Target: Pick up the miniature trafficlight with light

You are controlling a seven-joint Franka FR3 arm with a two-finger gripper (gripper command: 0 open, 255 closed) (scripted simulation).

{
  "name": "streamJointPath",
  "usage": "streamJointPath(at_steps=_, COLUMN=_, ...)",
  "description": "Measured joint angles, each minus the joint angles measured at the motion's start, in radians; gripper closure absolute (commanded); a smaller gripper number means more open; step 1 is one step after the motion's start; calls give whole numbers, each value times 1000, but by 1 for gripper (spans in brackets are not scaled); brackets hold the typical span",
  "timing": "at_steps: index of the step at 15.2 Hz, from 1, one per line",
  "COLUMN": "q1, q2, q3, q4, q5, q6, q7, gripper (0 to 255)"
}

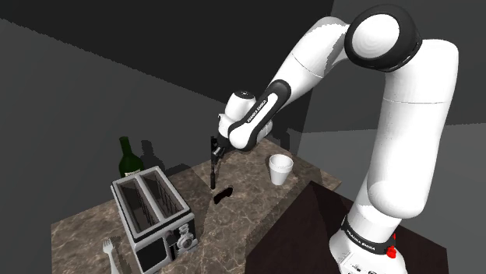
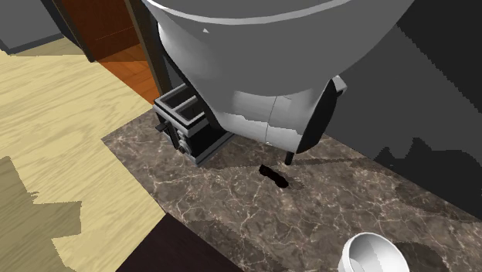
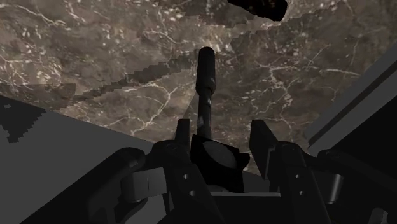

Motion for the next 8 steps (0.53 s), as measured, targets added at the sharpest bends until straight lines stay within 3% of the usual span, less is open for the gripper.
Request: streamJointPath(at_steps=8, q1=-3, q2=-7, q3=2, q4=-1, q5=3, q6=-6, q7=-4, gripper=255)
